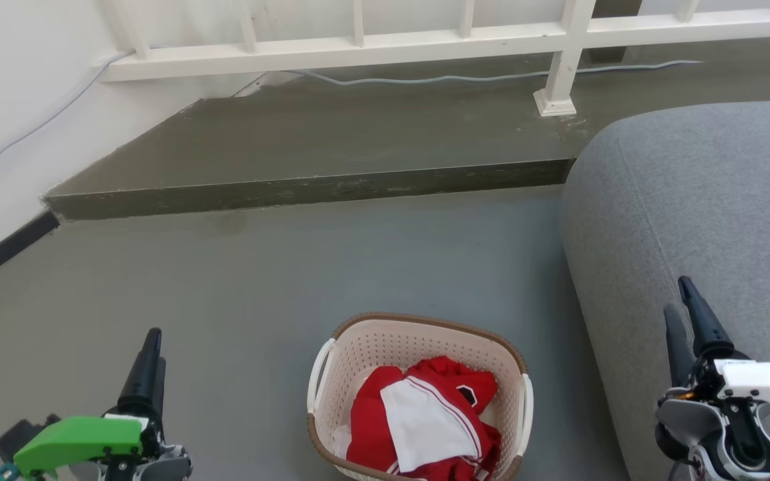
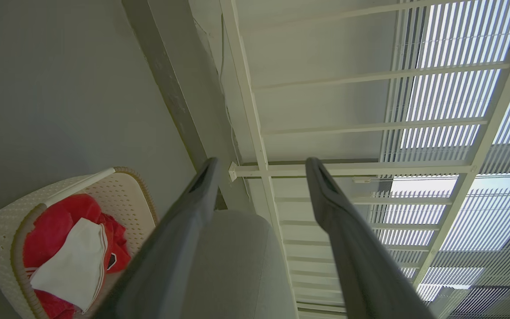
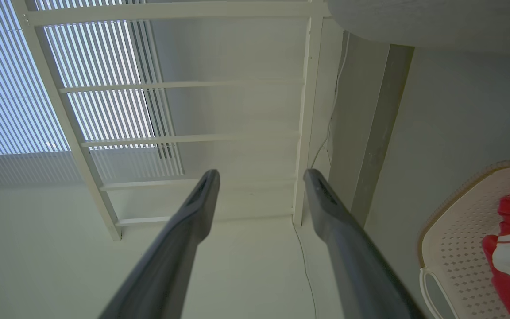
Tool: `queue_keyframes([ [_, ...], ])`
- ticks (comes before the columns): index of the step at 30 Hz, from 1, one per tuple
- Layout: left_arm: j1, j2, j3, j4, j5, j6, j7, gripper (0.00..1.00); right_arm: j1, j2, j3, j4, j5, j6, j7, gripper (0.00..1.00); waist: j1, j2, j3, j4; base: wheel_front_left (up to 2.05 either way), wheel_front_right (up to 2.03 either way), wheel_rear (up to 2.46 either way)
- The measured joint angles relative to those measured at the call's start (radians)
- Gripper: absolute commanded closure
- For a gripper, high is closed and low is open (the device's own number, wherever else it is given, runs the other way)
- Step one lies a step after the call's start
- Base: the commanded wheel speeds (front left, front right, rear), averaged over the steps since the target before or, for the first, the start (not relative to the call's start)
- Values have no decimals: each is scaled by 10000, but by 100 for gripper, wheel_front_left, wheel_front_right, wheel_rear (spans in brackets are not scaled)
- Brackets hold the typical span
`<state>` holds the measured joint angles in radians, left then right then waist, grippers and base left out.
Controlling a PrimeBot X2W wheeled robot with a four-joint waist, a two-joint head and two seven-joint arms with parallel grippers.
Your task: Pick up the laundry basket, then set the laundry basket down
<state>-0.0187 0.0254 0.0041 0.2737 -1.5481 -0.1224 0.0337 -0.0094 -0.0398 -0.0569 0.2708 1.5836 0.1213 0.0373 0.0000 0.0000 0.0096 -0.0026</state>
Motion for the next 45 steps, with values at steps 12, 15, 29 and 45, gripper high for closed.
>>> queue_keyframes([
  [12, -144, 474, -686, -272, 1630, 0, -483, 0, -177, -527, 740, -359, -1463, 0, -573, 0, 0, 0, 58, -41, 0, 0, 0],
  [15, -224, 656, -838, -284, 2295, 0, -577, 0, -249, -723, 924, -378, -2063, 2, -723, 0, 0, 0, 73, -47, 0, 0, 0],
  [29, -422, 809, -1049, -671, 5298, 10, -1012, 0, -479, -989, 1392, -357, -4552, -15, -1160, 0, 0, 0, 144, -62, 0, 0, 0],
  [45, -444, 587, -1371, -1055, 7741, 186, -1574, 0, -652, -890, 1668, -600, -6934, -102, -1678, 0, 0, 0, 231, -117, 0, 0, 0],
])
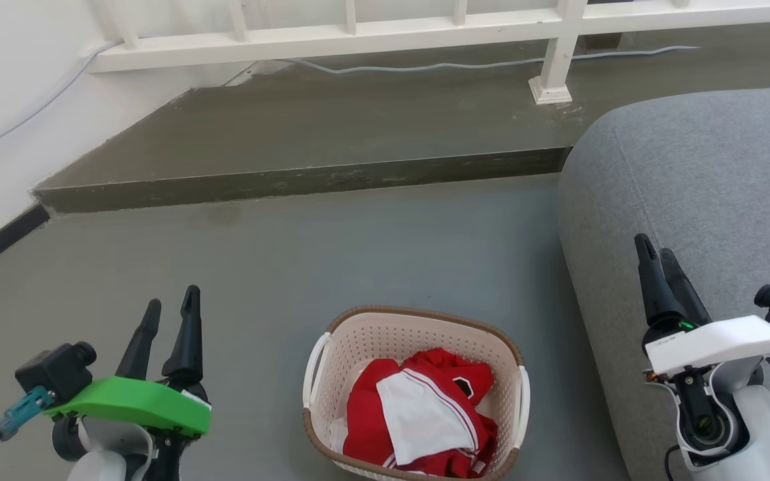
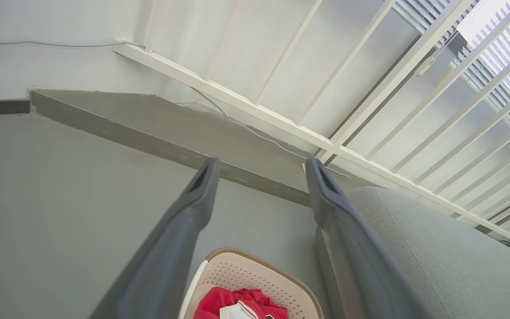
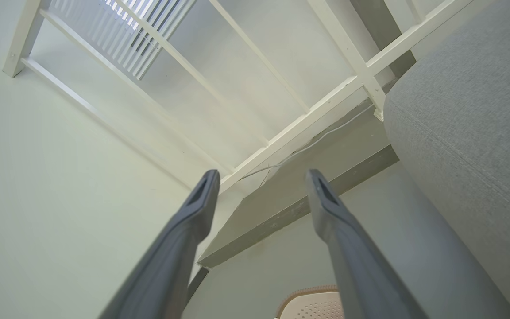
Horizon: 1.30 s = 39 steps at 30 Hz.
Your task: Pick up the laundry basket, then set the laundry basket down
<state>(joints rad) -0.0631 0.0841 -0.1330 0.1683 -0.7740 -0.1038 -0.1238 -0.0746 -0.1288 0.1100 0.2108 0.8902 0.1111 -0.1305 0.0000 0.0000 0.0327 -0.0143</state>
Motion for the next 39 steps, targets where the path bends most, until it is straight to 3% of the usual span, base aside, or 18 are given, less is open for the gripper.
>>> queue_keyframes([
  [39, -399, -211, -314, -832, 5302, -104, -1281, 0, -407, 305, 276, -157, -5041, 27, -1216, 0, 0, 0, 69, -74, 0, 0, 0],
])
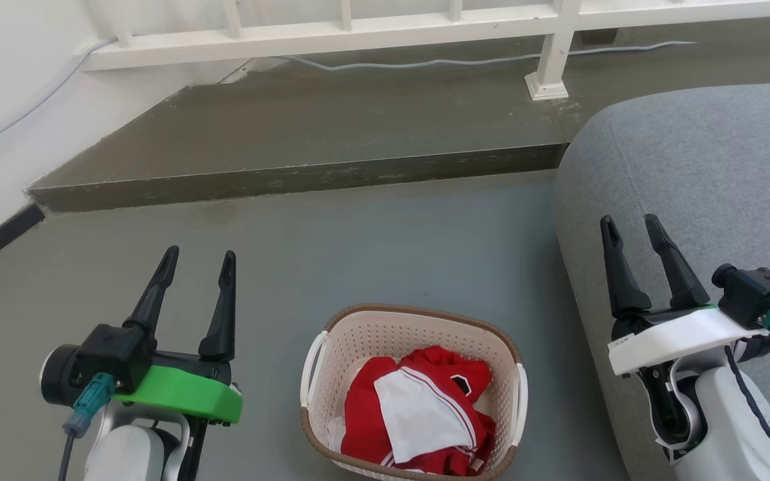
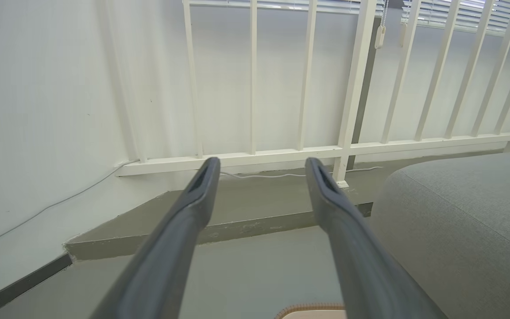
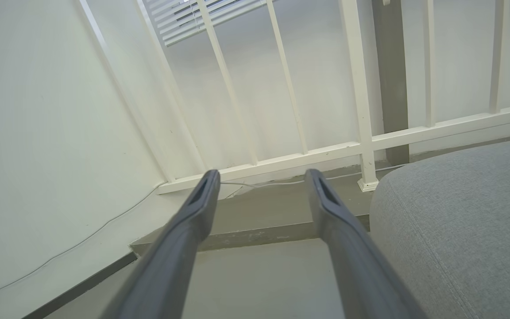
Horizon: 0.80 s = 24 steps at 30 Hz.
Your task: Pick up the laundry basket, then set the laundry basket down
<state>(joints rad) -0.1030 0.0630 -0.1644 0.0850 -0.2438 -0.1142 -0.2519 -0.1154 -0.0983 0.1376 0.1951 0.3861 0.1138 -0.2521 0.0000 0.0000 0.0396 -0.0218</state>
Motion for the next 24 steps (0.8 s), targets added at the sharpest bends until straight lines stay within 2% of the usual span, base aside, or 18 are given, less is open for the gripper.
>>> queue_keyframes([
  [13, 1, -77, 113, -21, 107, -15, 0, 0, 0, 75, -63, 4, -161, 4, 0, 0, 0, 0, 74, -73, 0, 0, 0],
  [24, -38, -88, -69, 142, 2, -92, 0, 0, -45, 203, -190, -134, -174, 33, 0, 0, 0, 0, 833, -315, 0, 0, 0],
])
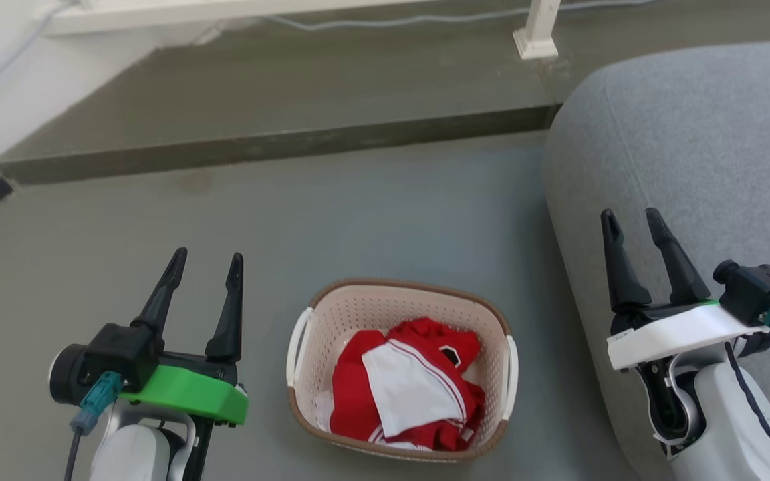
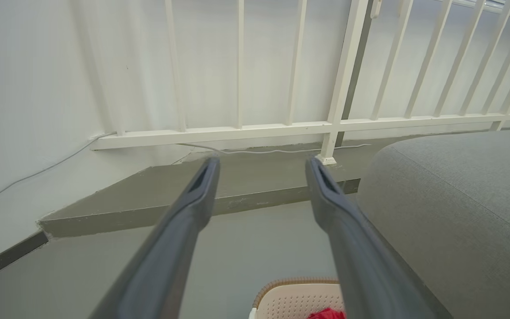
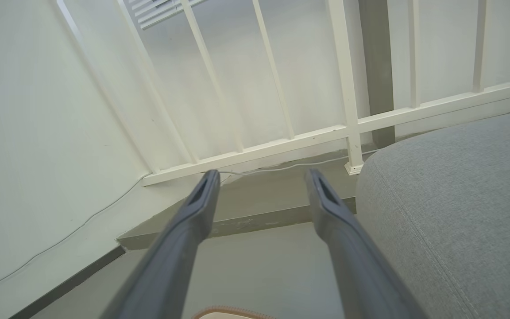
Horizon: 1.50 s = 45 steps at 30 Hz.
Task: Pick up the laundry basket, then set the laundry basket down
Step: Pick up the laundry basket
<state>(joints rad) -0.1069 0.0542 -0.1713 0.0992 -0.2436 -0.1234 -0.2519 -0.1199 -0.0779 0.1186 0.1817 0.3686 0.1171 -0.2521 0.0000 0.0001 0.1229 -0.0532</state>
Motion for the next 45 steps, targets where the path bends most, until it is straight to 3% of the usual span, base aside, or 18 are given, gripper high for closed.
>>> queue_keyframes([
  [23, -2359, 573, -205, 2784, -915, -8, 63, 0, -1339, 201, -4, -372, 153, 59, -2, 0, 2, 0, 2845, -727, 0, 0, 0],
  [45, -4509, 1139, -1057, 5862, -2284, -8, 1306, 0, -2632, 288, 479, -569, 997, 61, -25, 0, 1, 0, 5495, -1801, 0, 0, 0],
])
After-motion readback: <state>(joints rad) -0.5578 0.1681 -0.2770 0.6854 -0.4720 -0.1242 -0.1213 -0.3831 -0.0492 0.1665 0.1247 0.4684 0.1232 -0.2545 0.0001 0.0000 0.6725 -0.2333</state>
